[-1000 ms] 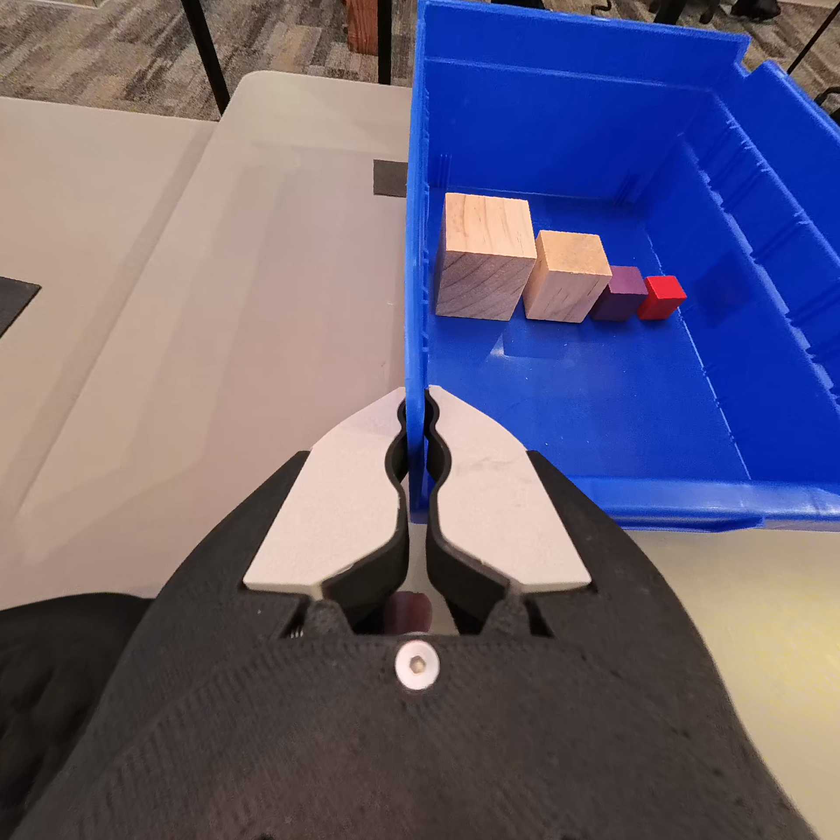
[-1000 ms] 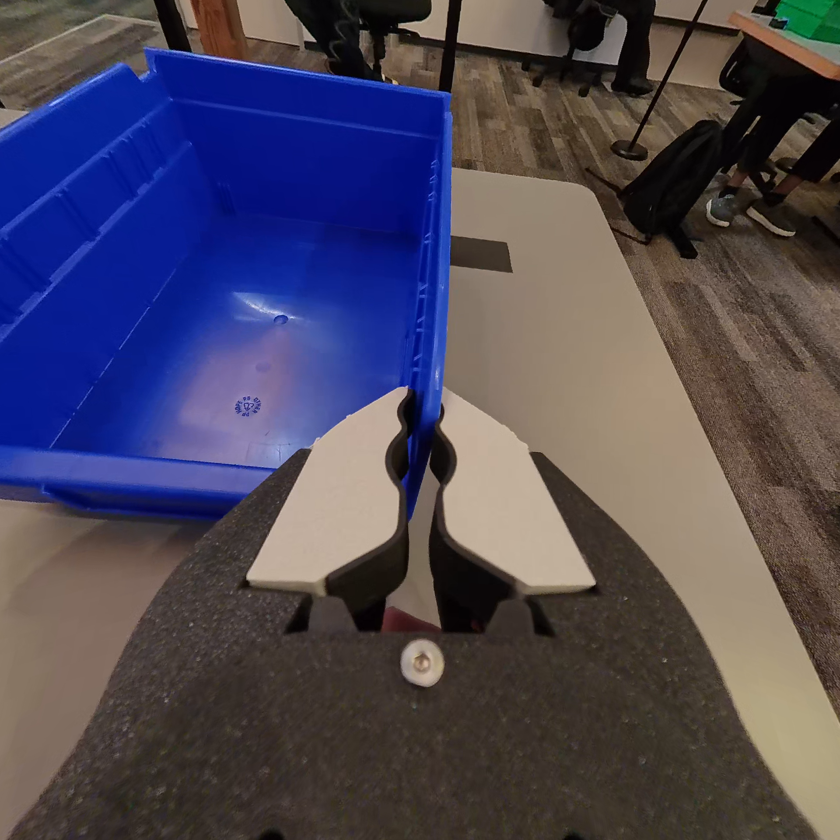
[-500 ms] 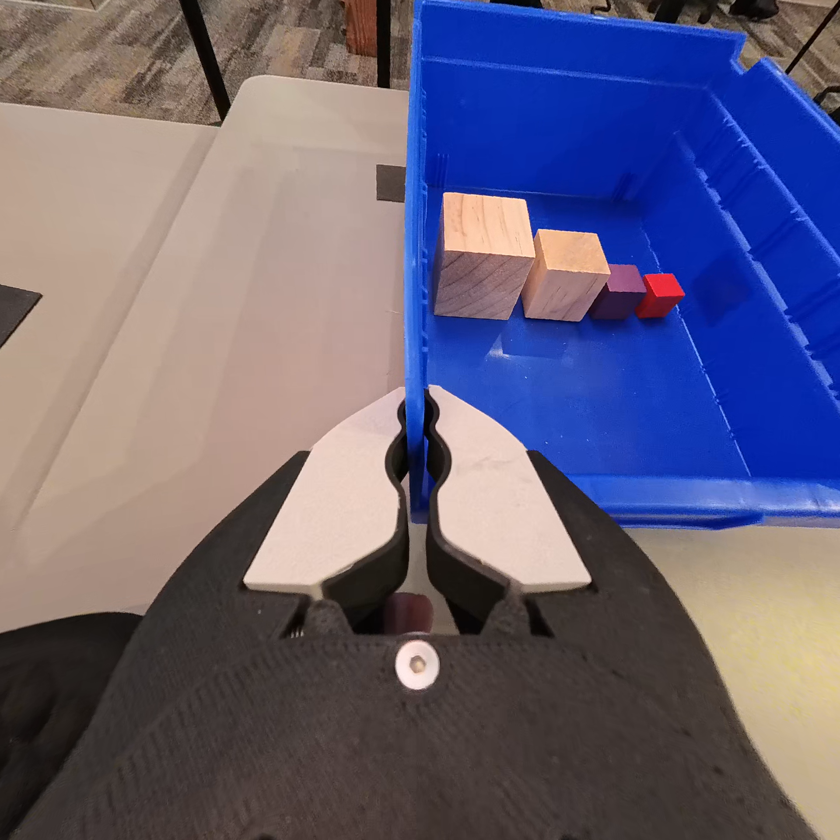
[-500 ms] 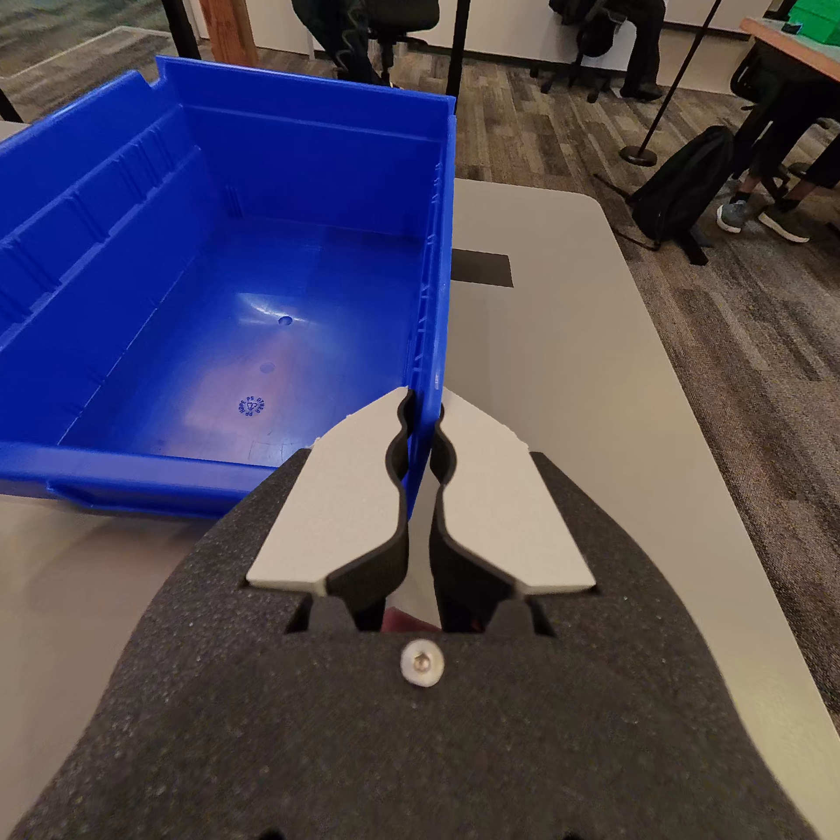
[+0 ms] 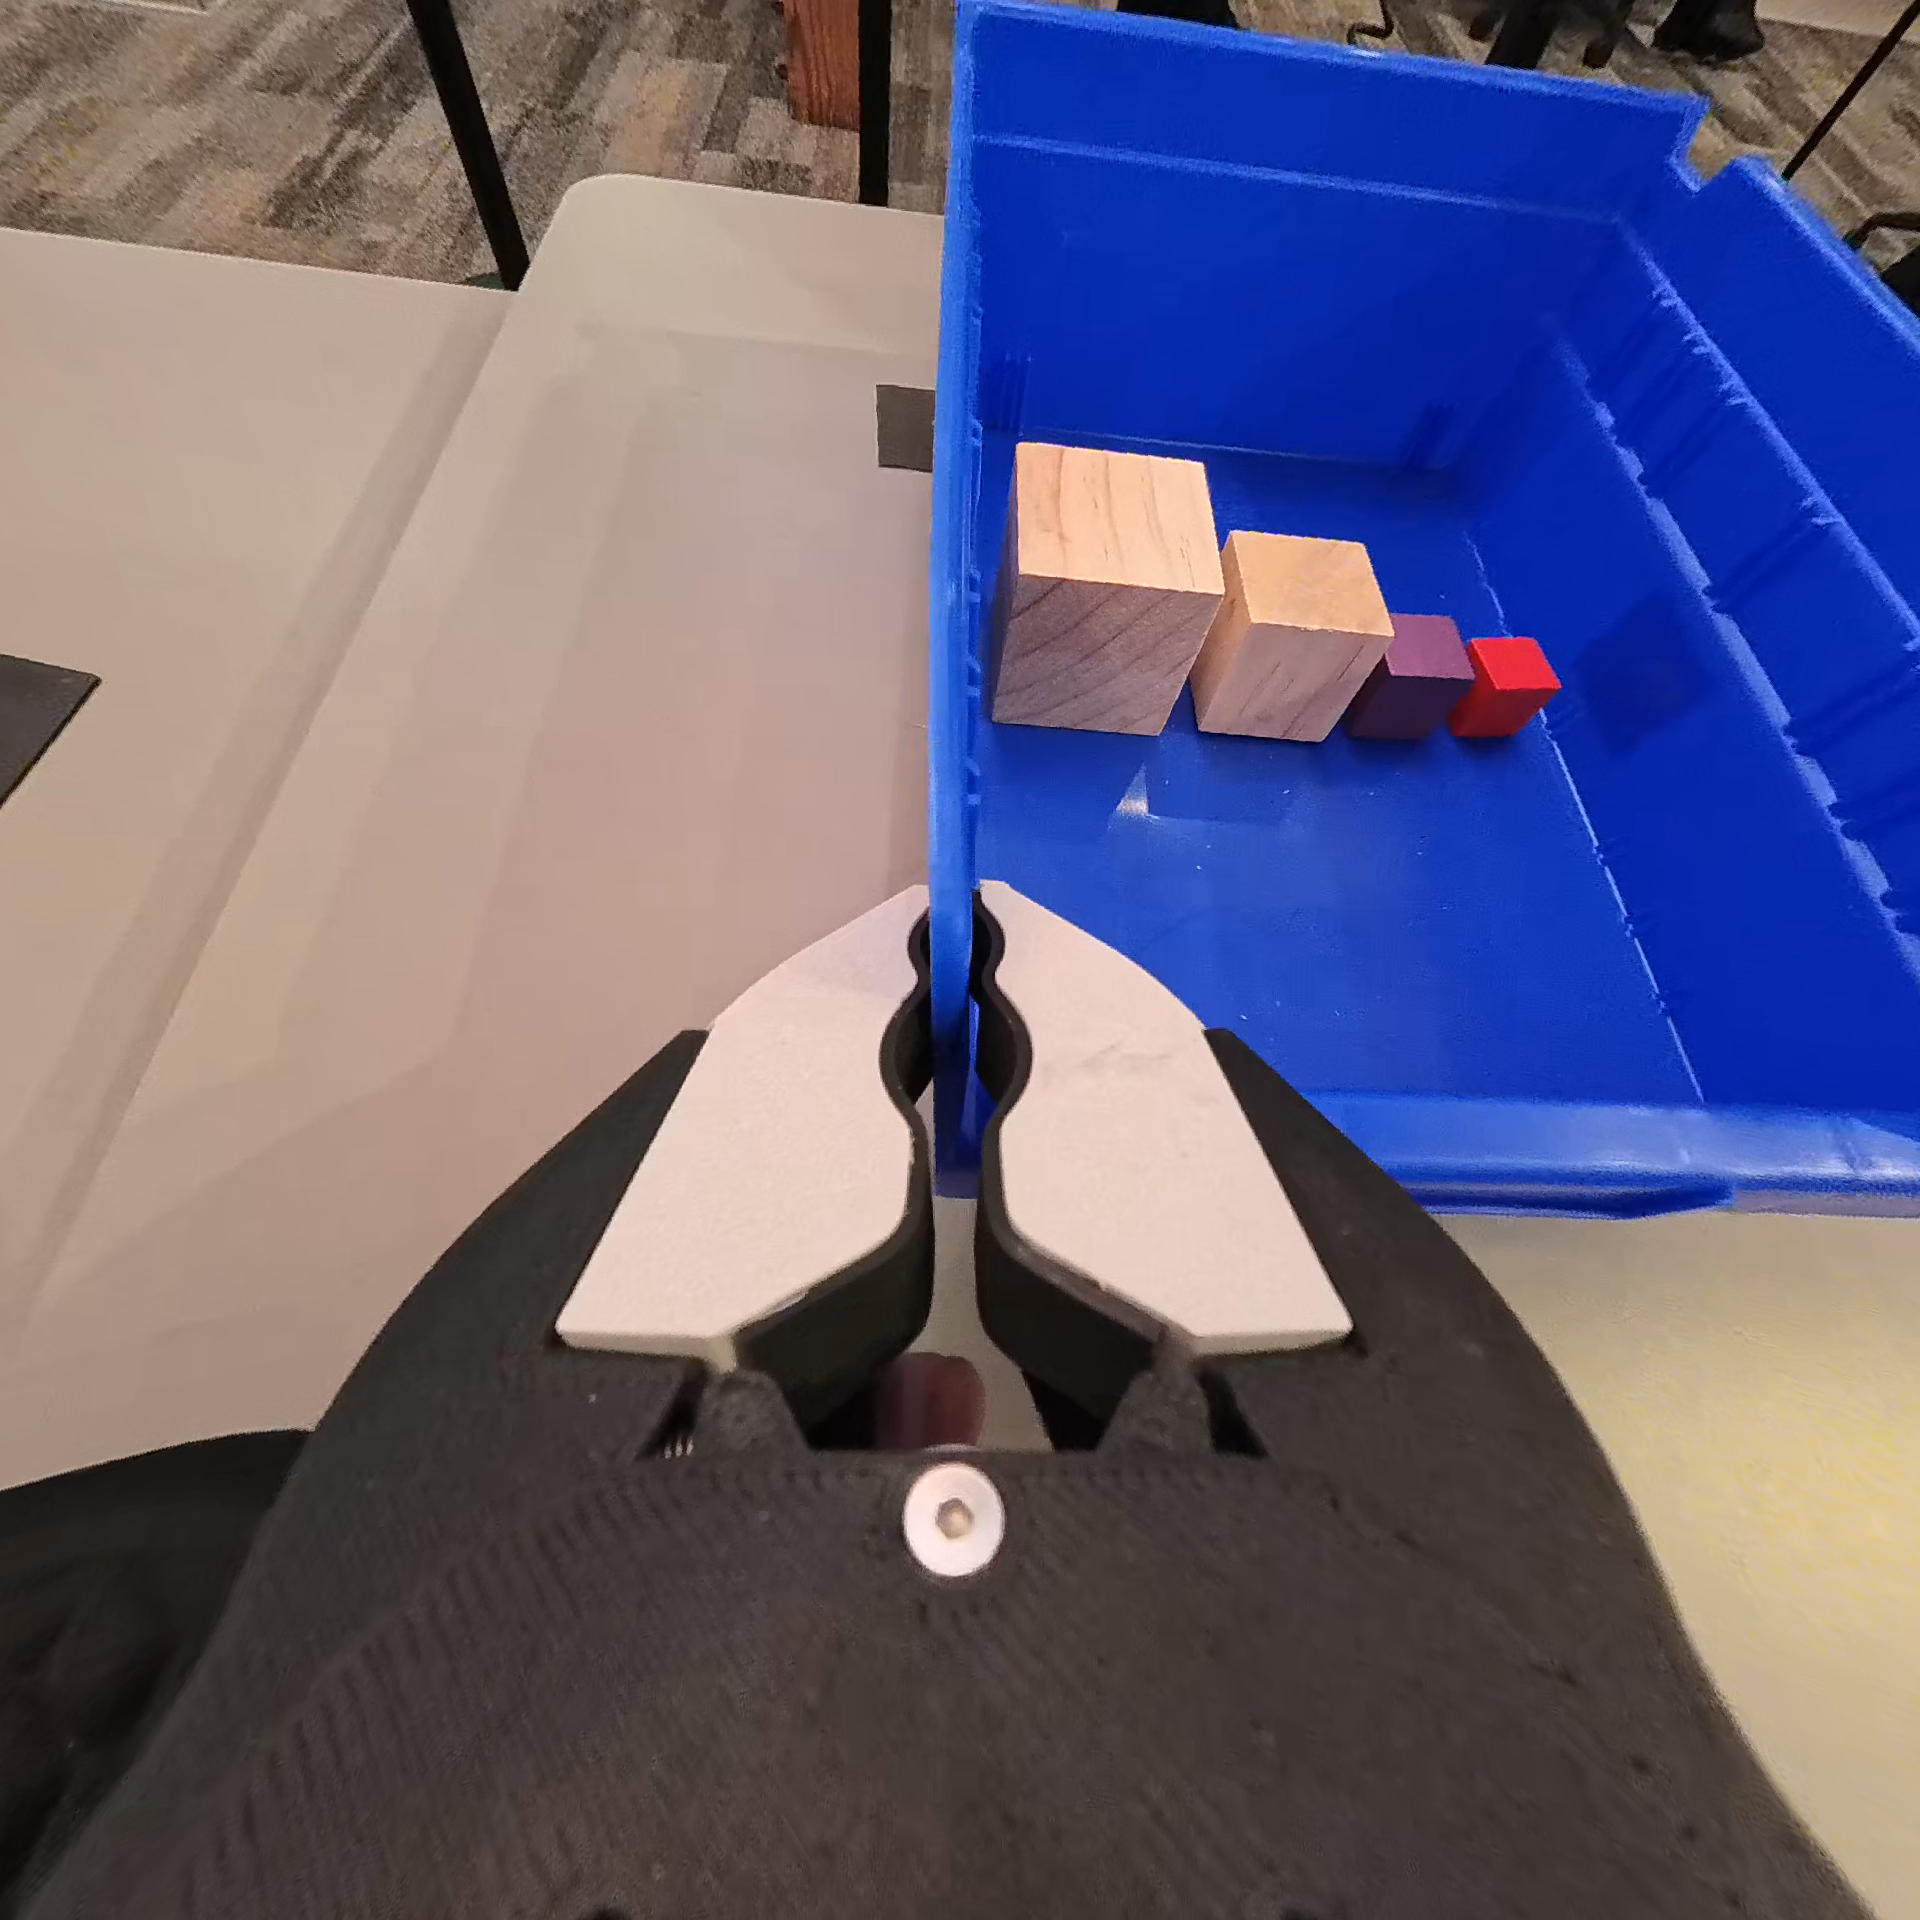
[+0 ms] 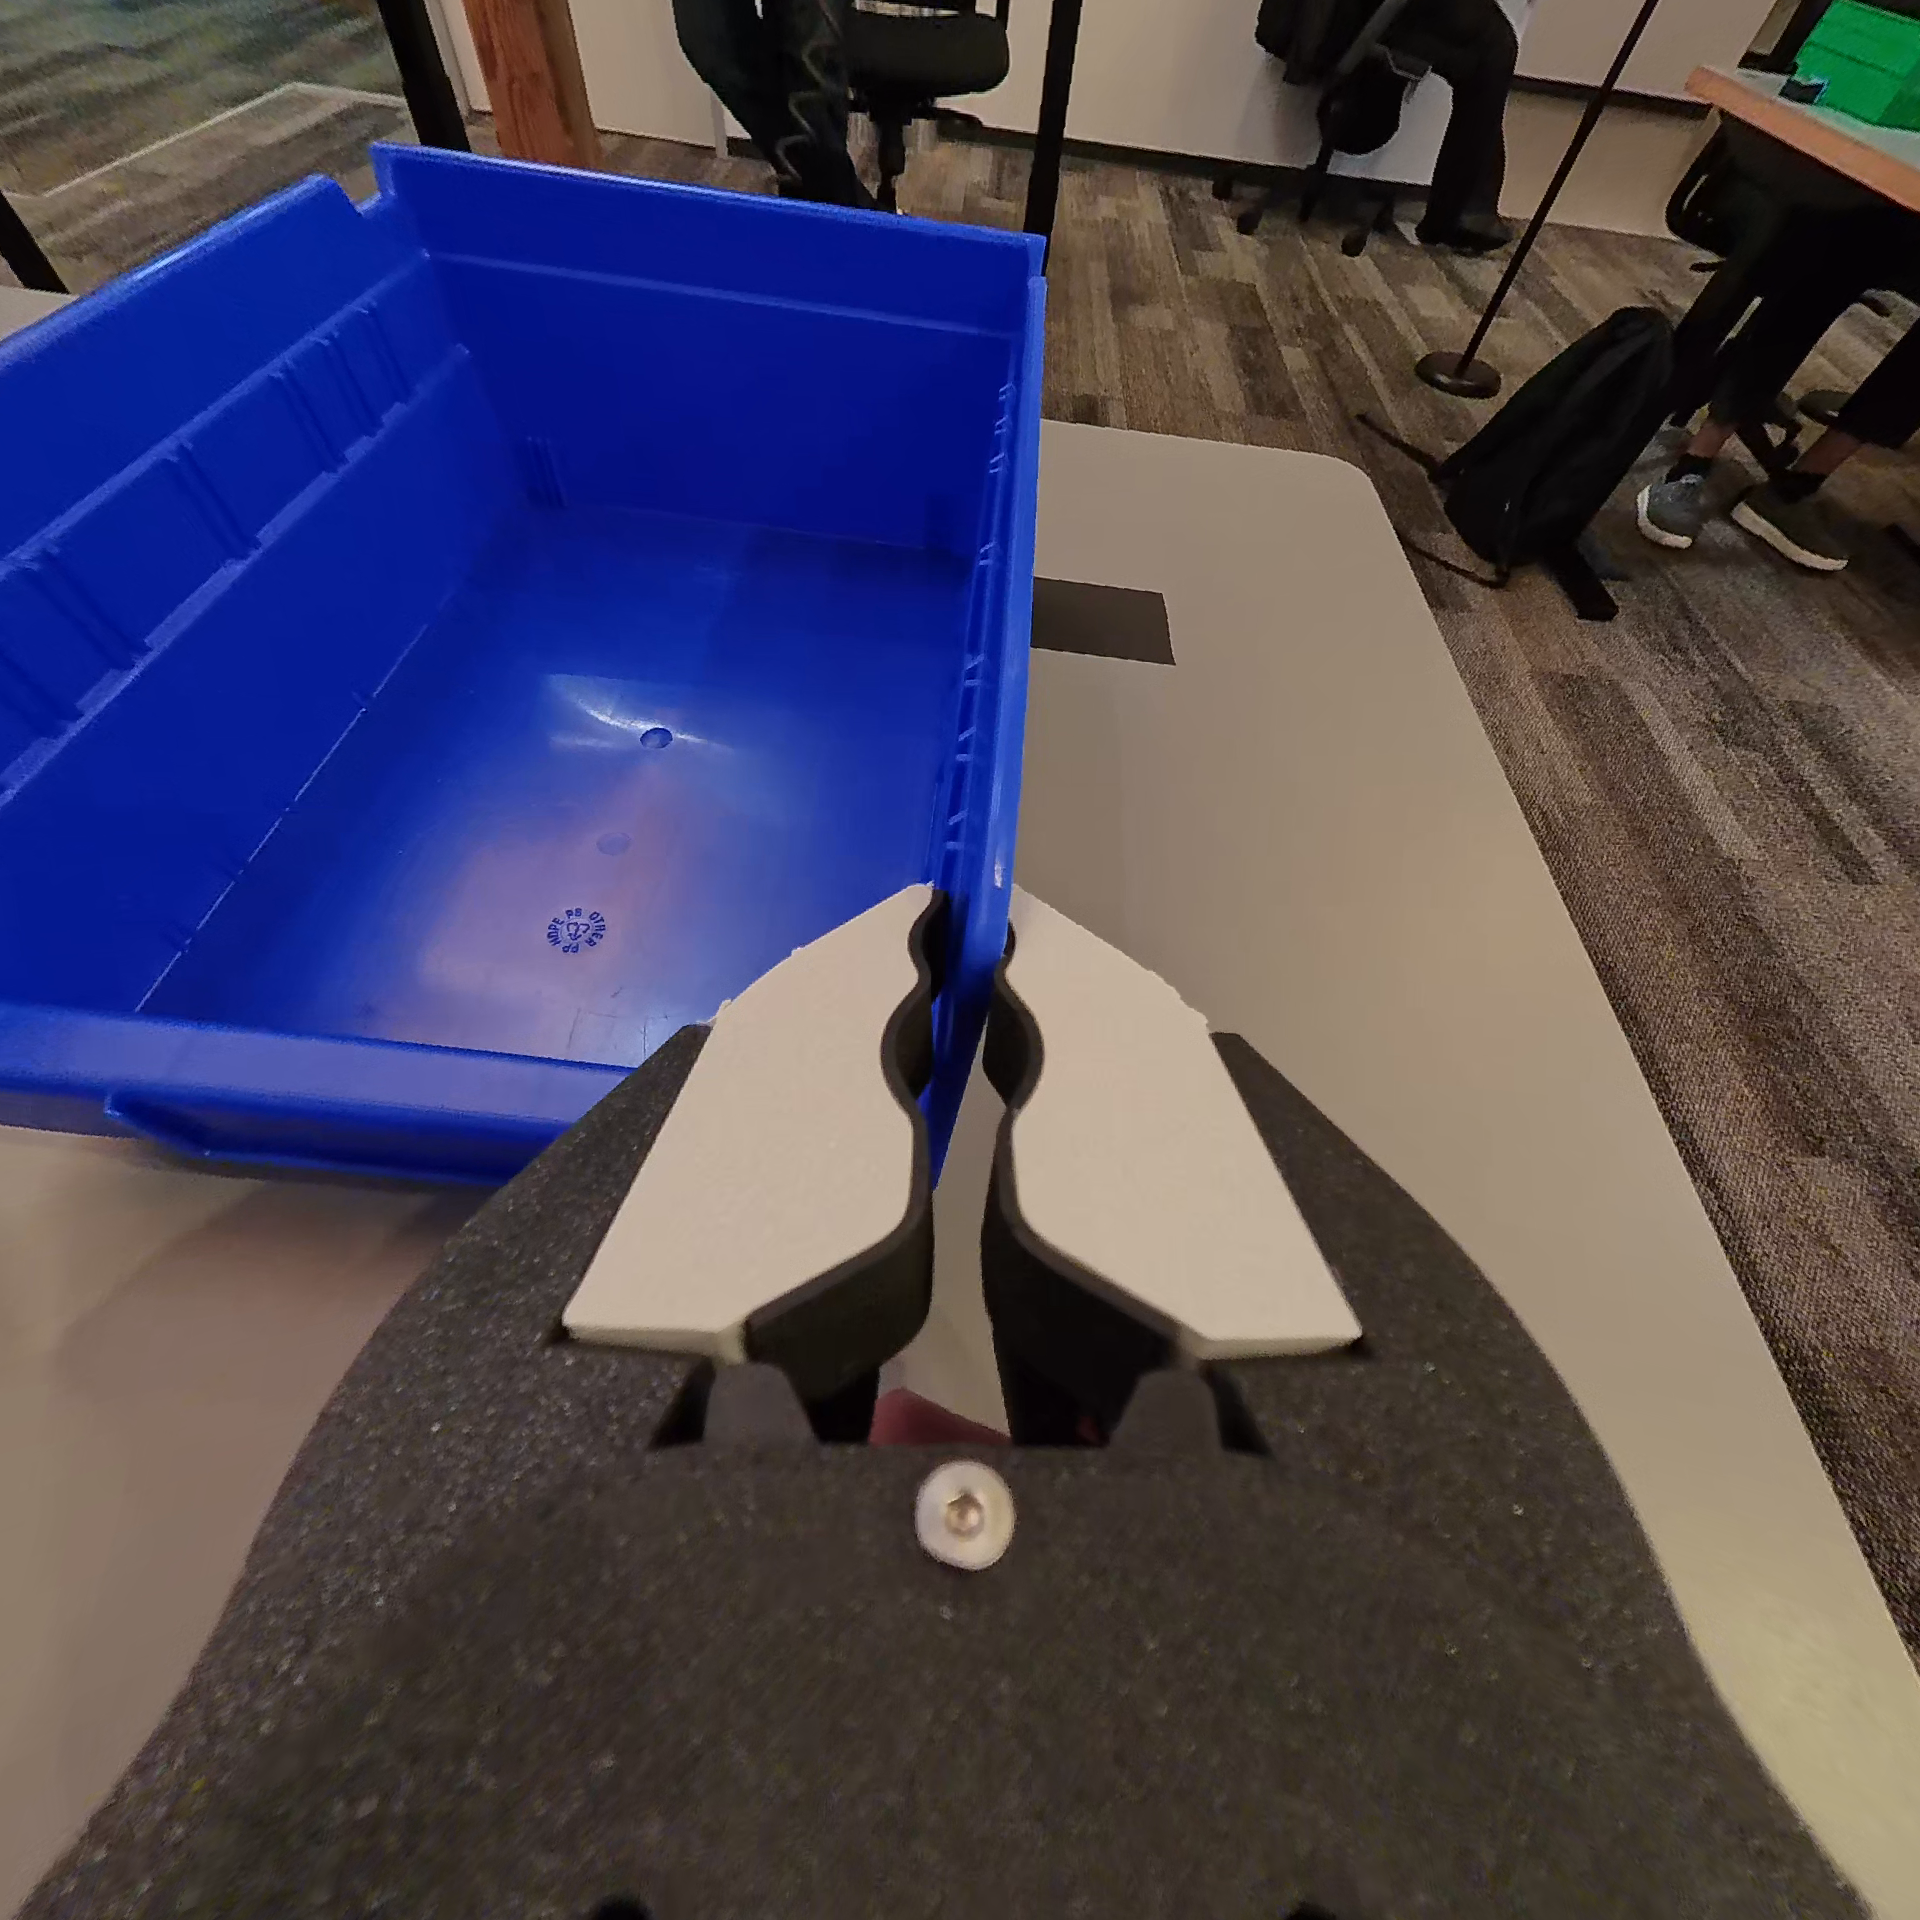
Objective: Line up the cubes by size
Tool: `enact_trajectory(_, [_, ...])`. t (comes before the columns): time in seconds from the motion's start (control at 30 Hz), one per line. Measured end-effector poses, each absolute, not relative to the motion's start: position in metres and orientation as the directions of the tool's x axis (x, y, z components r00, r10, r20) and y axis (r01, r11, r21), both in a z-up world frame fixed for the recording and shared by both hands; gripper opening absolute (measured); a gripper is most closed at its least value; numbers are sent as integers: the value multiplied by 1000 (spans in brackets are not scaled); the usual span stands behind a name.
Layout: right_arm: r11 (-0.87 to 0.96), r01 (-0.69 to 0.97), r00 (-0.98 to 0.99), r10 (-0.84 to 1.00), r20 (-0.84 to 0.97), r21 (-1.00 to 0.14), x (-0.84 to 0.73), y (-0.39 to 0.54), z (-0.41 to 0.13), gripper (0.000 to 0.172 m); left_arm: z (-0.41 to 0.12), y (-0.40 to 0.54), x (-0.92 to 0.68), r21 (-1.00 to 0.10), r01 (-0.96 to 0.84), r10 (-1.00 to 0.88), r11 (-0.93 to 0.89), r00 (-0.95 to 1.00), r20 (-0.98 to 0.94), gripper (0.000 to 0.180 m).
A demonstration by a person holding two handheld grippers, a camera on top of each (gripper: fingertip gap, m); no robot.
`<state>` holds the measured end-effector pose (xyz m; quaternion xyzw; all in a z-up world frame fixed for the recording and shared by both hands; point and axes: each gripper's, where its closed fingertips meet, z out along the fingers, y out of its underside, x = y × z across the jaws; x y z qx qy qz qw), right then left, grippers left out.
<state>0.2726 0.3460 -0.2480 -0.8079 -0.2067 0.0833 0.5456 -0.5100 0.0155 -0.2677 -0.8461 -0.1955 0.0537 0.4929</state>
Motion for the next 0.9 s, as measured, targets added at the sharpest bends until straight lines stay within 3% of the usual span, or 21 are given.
enact_trajectory(0.13, [-310, 252, 898, 429, 101, -917, 273, 346, -248, 4, -267, 16, -509, -858, 283, 376, -429, 920, 115, 3])
enact_trajectory(0.33, [-290, 276, 893, 431, 133, -916, 272, 344, -250, 12, -267, 12, -513, -862, 284, 388, -421, 915, 112, 19])
enact_trajectory(0.63, [-278, 283, 890, 433, 144, -918, 272, 343, -249, 12, -268, 15, -509, -856, 251, 374, -452, 925, 73, 8])
enact_trajectory(0.9, [-268, 284, 887, 438, 146, -921, 270, 342, -248, 16, -263, 12, -510, -867, 256, 384, -427, 920, 82, 23])
